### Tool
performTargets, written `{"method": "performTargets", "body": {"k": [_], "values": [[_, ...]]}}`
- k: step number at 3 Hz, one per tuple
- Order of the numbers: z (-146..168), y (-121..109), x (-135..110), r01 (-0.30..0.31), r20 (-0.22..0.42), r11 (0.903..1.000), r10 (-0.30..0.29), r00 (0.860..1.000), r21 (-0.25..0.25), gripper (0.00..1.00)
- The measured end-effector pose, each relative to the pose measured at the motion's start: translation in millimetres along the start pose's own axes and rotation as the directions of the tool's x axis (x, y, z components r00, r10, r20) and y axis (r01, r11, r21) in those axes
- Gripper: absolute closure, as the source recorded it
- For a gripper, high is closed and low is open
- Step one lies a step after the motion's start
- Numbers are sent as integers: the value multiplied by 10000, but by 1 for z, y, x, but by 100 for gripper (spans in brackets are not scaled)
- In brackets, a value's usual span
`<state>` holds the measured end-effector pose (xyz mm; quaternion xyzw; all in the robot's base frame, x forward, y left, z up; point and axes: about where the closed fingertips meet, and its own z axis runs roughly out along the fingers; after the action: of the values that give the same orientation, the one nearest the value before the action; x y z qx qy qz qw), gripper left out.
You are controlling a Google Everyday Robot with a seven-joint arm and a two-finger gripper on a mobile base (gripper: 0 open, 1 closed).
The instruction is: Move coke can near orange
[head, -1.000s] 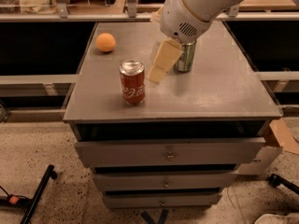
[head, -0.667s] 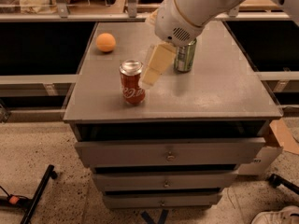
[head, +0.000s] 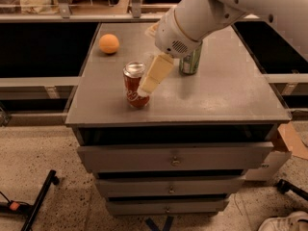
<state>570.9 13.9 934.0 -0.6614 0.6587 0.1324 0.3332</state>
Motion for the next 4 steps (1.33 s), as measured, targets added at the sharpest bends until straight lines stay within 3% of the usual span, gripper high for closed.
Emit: {"method": "performTargets", "body": {"k": [4], "values": [[31, 14, 6, -431, 743, 9934, 511, 9959, -1066, 0]]}}
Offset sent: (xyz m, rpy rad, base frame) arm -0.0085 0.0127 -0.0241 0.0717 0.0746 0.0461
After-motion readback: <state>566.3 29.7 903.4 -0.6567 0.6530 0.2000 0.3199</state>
